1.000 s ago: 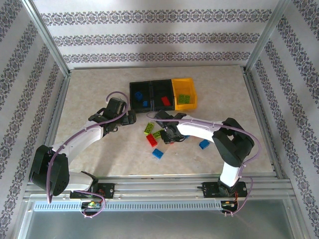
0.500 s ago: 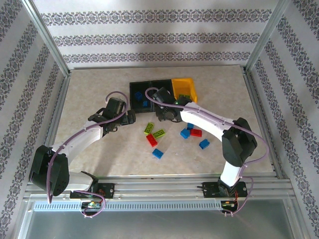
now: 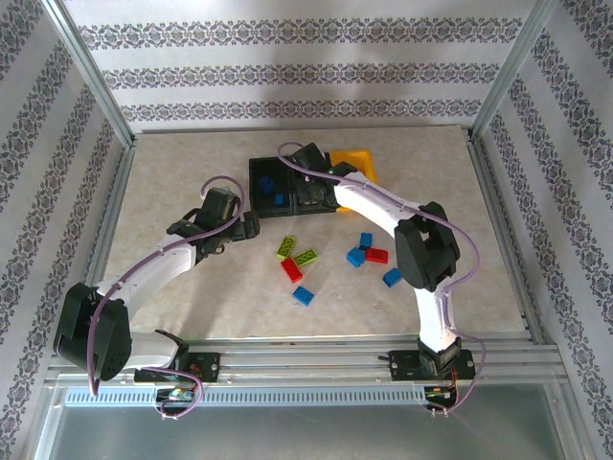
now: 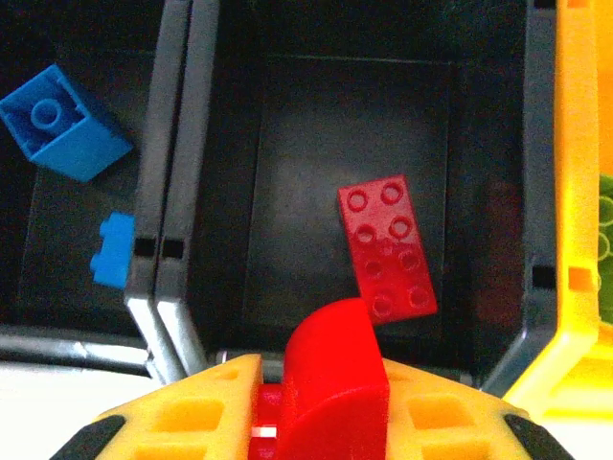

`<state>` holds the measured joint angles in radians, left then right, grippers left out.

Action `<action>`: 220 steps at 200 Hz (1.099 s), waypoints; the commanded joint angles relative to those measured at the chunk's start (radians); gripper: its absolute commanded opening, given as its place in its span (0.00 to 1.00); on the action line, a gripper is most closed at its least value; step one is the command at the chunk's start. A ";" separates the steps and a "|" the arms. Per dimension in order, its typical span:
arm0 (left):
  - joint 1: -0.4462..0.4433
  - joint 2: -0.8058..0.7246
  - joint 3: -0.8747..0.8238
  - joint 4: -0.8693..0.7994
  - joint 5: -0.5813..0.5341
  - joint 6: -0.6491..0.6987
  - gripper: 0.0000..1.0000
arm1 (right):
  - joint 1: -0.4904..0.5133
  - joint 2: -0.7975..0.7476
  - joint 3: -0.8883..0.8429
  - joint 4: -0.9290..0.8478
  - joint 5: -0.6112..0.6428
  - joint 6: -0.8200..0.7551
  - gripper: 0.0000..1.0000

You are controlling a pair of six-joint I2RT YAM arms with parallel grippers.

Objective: Sort the legos into containers by color
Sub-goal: Place the lego in the container.

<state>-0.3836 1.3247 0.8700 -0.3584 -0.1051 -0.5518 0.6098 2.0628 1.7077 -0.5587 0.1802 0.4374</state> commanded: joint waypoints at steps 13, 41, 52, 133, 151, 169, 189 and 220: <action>0.021 -0.013 -0.013 -0.004 0.001 -0.007 1.00 | -0.020 0.079 0.087 0.010 -0.025 -0.018 0.26; 0.024 -0.019 -0.017 -0.007 0.000 -0.005 1.00 | -0.034 0.121 0.112 0.005 -0.028 -0.008 0.26; 0.026 -0.021 -0.019 -0.008 -0.001 -0.005 1.00 | -0.037 0.134 0.116 0.006 -0.033 -0.007 0.27; 0.027 -0.023 -0.016 -0.009 0.004 -0.007 1.00 | -0.044 0.146 0.128 0.000 -0.044 -0.021 0.42; 0.027 -0.024 -0.015 -0.010 0.006 -0.006 1.00 | -0.044 0.134 0.128 0.000 -0.050 -0.022 0.42; 0.029 -0.029 -0.013 -0.006 0.016 0.000 1.00 | -0.042 0.116 0.124 0.000 -0.057 -0.024 0.43; 0.027 -0.035 -0.014 0.001 0.035 0.005 1.00 | -0.038 0.088 0.114 0.000 -0.058 -0.024 0.45; 0.025 -0.053 -0.024 0.004 0.073 -0.008 1.00 | -0.024 0.029 0.079 0.008 -0.058 -0.026 0.51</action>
<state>-0.3710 1.3052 0.8600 -0.3584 -0.0731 -0.5514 0.5785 2.1921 1.8050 -0.5491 0.1333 0.4229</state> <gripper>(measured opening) 0.995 0.494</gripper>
